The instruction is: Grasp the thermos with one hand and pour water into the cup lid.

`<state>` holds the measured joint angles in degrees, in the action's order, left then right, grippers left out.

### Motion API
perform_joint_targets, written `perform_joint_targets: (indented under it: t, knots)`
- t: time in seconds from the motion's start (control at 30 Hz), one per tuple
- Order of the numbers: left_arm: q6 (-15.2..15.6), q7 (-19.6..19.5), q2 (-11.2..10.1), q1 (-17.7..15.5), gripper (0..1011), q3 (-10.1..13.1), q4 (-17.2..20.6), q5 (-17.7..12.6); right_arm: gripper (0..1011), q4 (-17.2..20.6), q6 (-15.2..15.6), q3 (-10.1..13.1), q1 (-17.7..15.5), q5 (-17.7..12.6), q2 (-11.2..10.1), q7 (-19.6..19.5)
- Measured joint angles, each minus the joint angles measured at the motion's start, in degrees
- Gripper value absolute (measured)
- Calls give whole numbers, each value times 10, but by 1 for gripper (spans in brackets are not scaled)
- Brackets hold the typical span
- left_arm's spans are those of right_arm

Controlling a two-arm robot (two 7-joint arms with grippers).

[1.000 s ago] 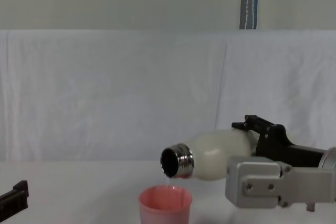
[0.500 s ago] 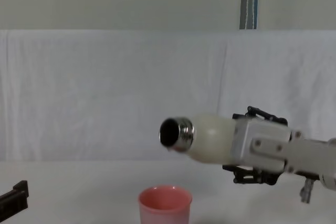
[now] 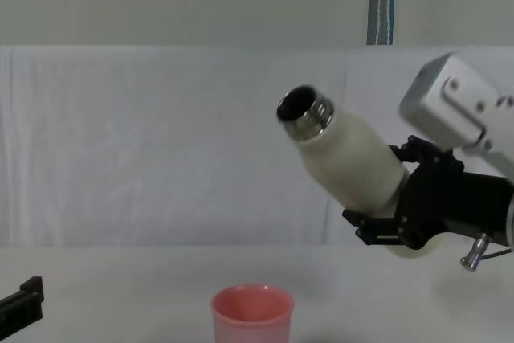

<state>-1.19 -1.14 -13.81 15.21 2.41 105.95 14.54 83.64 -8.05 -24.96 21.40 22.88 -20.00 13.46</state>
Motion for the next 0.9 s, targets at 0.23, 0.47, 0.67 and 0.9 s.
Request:
perform_joint_targets:
  t: [0.23, 0.47, 0.67, 0.9]
  knots:
    - [0, 0, 0, 0, 1001, 0, 0, 0, 956, 19, 14, 39, -19, -95, 8, 39]
    - [0, 0, 0, 0, 1001, 0, 0, 0, 956, 33, 35, 72, -35, -170, 16, 56]
    - [0, 0, 0, 0, 1001, 0, 0, 0, 956, 42, 50, 94, -48, -218, 22, 57]
    - [0, 0, 0, 0, 1001, 0, 0, 0, 956, 50, 61, 106, -58, -251, 24, 57]
